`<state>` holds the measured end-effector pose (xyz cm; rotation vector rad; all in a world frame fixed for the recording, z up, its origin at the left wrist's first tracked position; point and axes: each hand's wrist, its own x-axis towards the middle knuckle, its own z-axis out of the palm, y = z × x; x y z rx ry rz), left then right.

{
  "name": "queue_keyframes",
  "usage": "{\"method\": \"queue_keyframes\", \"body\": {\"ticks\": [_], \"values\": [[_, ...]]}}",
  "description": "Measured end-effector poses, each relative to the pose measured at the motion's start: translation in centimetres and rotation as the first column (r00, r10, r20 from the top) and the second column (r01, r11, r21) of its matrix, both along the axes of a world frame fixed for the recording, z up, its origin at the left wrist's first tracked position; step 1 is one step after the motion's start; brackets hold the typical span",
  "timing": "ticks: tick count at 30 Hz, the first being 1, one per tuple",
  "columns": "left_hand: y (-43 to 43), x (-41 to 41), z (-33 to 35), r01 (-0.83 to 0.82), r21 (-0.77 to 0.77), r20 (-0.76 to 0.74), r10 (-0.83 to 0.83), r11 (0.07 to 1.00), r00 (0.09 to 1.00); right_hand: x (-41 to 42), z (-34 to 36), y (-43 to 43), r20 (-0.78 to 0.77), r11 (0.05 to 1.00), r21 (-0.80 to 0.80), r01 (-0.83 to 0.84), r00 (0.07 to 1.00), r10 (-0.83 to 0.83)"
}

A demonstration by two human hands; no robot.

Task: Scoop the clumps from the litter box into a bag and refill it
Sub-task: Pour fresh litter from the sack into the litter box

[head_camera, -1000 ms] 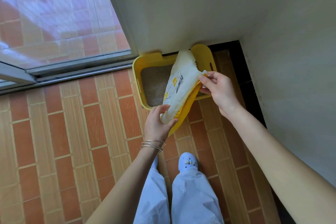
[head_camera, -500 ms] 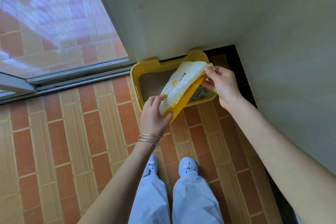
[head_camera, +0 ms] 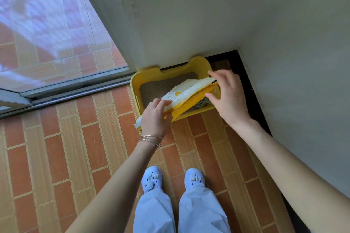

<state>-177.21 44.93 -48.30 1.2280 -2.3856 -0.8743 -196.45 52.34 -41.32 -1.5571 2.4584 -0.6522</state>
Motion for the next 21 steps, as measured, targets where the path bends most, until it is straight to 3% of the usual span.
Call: {"method": "queue_keyframes", "body": {"ticks": [2, 3, 6, 9, 13, 17, 21], "values": [[-0.2, -0.6, 0.3, 0.062, -0.028, 0.028, -0.061, 0.998, 0.998, 0.8, 0.1, -0.3, -0.206, 0.982, 0.041, -0.185, 0.96, 0.19], [-0.3, -0.9, 0.5, 0.094, -0.048, 0.037, -0.093, 0.994, 0.995, 1.2, -0.1, -0.4, -0.227, 0.964, 0.087, -0.25, 0.938, 0.264], [-0.6, -2.0, 1.0, 0.163, -0.098, 0.063, -0.157, 0.982, 0.986, 1.9, -1.3, -0.7, -0.16, 0.908, 0.274, -0.318, 0.916, 0.369], [-0.9, -2.9, 1.3, 0.17, -0.099, 0.078, -0.163, 0.98, 0.984, 1.6, -2.4, -0.6, -0.026, 0.892, 0.379, -0.247, 0.961, 0.277], [-1.5, -3.4, 1.9, 0.234, -0.129, 0.085, -0.224, 0.964, 0.971, 1.2, -2.8, -0.3, 0.073, 0.939, 0.299, -0.167, 0.986, 0.152], [-2.3, -3.5, 3.1, 0.223, -0.165, 0.031, -0.221, 0.961, 0.975, 1.0, -2.7, 0.1, 0.039, 0.981, 0.135, -0.14, 0.99, 0.136], [-2.1, -3.4, 2.9, 0.258, -0.172, 0.061, -0.251, 0.951, 0.966, 0.9, -2.9, 0.8, 0.059, 0.978, 0.133, -0.161, 0.986, 0.154]]}}
